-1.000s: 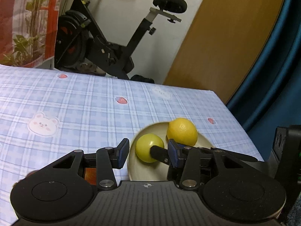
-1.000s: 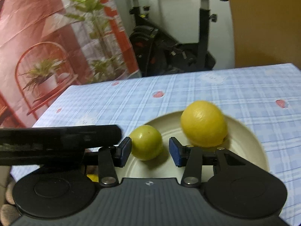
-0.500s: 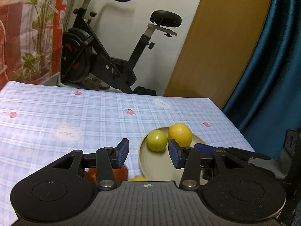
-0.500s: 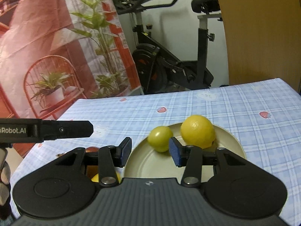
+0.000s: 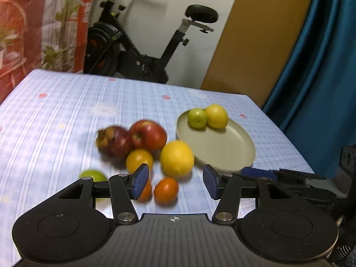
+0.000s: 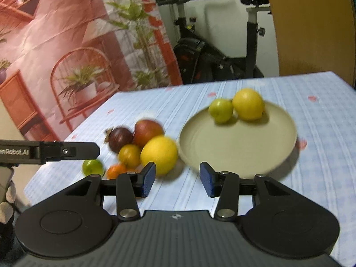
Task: Organize fruits
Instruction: 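Grasp the orange tangerine with the left gripper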
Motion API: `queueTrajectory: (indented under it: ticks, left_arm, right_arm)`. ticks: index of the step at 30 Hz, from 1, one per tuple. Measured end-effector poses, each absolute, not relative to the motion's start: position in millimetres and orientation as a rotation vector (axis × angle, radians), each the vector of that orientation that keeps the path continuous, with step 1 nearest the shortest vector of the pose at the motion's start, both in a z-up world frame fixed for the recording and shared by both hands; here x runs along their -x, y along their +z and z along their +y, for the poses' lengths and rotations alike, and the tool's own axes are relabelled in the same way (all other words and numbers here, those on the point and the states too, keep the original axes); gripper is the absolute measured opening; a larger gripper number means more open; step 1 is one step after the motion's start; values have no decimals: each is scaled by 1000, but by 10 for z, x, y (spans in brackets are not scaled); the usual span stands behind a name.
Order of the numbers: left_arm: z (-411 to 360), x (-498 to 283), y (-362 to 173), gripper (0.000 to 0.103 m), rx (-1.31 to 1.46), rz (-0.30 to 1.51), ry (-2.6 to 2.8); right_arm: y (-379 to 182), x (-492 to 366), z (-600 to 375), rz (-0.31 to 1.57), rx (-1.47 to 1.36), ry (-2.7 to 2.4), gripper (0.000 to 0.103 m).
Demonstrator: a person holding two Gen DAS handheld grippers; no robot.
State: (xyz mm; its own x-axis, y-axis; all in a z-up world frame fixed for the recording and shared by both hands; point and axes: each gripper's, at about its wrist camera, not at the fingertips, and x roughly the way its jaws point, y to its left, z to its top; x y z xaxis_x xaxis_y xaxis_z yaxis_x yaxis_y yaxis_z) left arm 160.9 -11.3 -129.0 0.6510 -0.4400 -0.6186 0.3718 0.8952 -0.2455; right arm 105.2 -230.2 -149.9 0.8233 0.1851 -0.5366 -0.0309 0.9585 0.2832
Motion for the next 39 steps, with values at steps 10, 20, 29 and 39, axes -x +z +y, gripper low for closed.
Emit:
queueTrajectory:
  ticks: [10,20,29,39]
  left_arm:
    - [20,-1417,-1605,56,142,845,-473]
    - [3,-1437,-1757,56,165,904,-515]
    - [-195,-1397,-1875,56,141,969,-616]
    - [-246,-1448,-2015,48,168,1023,-649]
  right_arm:
    - [-1587,-707,-2022,698,-183,236,49]
    - [-1799,-742,-1755,806,-107,376,49]
    - [-1906,-794,-1719,824,-95,401,40]
    - [-1919,-792,-1706,816,-78,399,39]
